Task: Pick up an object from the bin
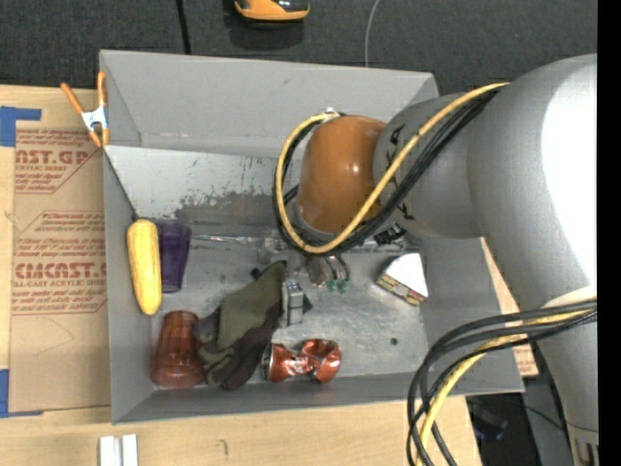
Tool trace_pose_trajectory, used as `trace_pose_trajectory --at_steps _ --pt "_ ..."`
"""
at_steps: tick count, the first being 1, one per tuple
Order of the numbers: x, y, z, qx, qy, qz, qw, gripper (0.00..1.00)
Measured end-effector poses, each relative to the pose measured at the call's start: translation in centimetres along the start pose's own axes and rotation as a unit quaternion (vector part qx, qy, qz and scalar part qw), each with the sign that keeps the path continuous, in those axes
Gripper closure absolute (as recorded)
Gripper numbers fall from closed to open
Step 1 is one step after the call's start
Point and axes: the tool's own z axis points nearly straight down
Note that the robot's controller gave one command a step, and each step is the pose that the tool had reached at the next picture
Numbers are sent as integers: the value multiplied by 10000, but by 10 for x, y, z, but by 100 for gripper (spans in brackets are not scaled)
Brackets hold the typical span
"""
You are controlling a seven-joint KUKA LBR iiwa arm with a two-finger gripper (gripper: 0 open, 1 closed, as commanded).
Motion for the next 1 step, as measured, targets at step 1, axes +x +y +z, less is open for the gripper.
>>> trace_pose_trajectory --at_steps 1 --pt "-5 3 10 -6 7 9 10000 0"
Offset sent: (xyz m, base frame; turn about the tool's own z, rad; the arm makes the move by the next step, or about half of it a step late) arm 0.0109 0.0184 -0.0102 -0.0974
